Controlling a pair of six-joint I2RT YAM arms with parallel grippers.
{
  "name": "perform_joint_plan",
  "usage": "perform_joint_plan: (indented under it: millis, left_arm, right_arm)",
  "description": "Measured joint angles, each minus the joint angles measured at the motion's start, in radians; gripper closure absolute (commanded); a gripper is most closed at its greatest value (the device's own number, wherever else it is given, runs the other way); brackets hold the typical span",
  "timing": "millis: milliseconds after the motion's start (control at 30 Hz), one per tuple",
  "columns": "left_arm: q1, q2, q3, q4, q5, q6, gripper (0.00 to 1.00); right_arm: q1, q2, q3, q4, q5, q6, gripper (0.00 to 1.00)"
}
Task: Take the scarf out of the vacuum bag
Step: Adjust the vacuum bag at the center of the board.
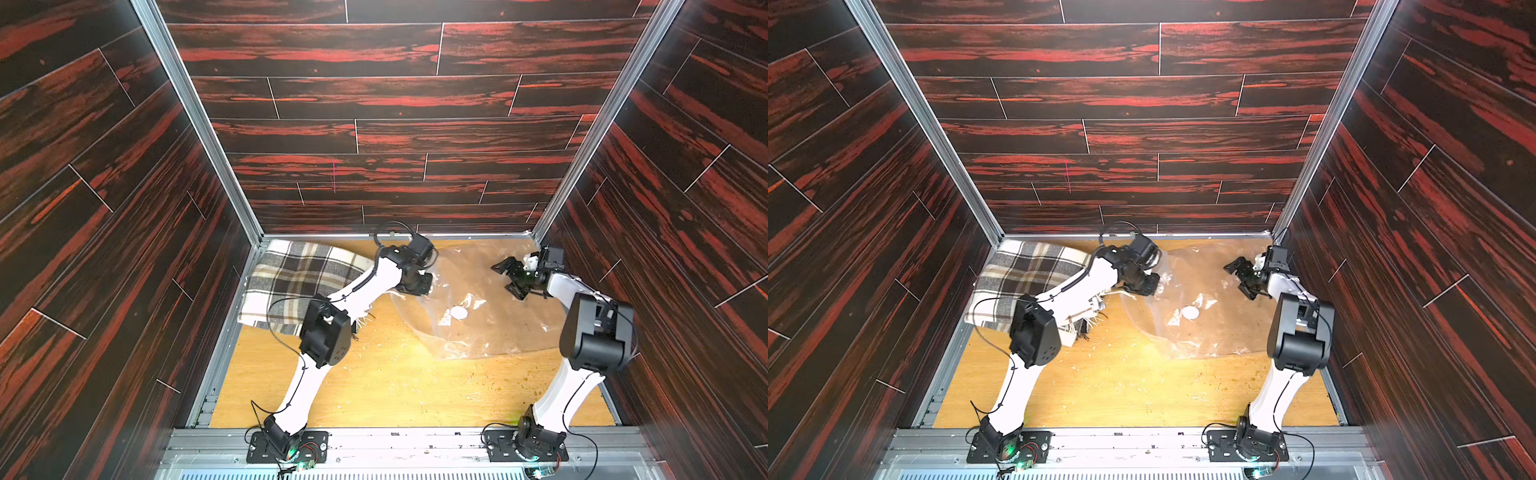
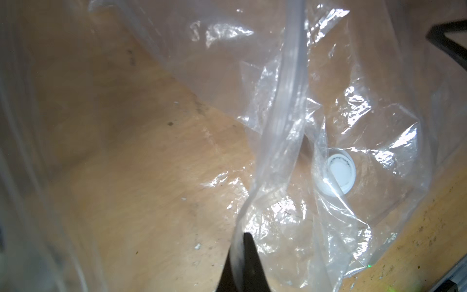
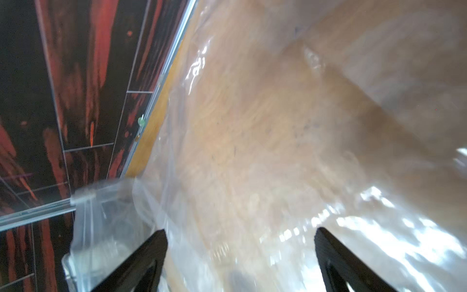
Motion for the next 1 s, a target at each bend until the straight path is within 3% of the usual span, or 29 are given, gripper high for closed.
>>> perform_joint_plan:
  millis: [133,500,1000]
  left_arm:
    - [-0.008,0.0,0.0,-0.012,0.006,0.0,1.0]
    - [-0.001,-0.004,-0.027,-0.003,0.013,0.0,1.0]
    - [0.103,-0.268,-0.469,0.166,0.036,-0.021,1.0]
  right_arm:
    - [-0.009,0.09,0.029,-0.025,0.01,0.008,0.06]
    - [-0.01,0.144,0.129,-0.085,0.057,0.006,0.06]
    - [-0.01,0.171,0.163,-0.082,0.06,0.005,0.06]
